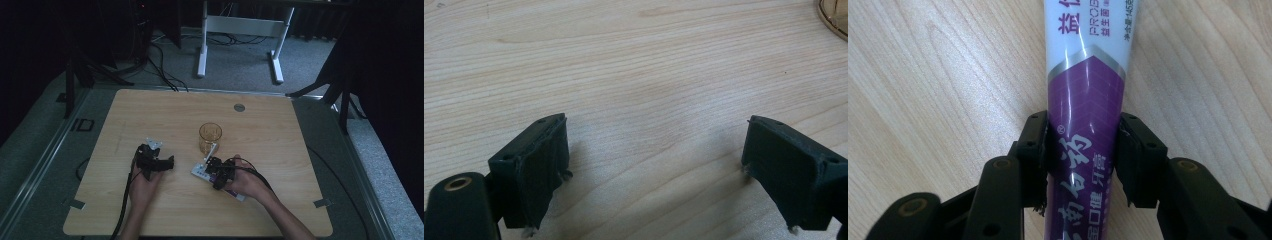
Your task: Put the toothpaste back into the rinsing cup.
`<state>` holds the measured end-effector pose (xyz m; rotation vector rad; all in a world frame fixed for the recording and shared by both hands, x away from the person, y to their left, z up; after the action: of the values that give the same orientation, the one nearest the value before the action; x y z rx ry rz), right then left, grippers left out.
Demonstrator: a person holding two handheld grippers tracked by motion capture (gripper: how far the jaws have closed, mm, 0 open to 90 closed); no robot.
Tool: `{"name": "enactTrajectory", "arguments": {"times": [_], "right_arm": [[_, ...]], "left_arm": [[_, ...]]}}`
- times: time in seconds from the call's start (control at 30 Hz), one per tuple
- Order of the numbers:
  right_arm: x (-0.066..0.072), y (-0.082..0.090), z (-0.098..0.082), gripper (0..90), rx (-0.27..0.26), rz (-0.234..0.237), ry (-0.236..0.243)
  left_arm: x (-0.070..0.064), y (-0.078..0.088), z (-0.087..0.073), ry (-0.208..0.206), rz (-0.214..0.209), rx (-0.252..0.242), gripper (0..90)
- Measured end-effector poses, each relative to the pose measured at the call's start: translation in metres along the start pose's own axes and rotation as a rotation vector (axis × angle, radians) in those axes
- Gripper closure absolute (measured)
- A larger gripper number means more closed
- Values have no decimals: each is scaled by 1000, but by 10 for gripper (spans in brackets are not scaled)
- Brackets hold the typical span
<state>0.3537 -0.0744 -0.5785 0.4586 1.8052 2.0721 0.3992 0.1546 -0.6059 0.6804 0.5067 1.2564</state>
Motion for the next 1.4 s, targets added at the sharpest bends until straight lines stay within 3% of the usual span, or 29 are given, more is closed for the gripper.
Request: {"name": "enactTrajectory", "arguments": {"times": [0.9, 1.4], "right_arm": [[0, 5, -3, 692, -2, -22, 1], [-3, 16, -5, 697, -36, -29, -13]], "left_arm": [[0, 0, 0, 0, 0, 0, 119], [0, 0, 0, -2, 0, 1, 119]]}}
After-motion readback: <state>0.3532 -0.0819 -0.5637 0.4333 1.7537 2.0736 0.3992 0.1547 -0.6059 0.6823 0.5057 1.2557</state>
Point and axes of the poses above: each handheld gripper's, and its own axes: y roughly backward along the jaws, z roughly out of its top, x roughly to its left, the point moved 6 cm from there along -y, roughly forward along the jaws, and after that the axes turned 2 degrees about z, right-handed, at the moved point
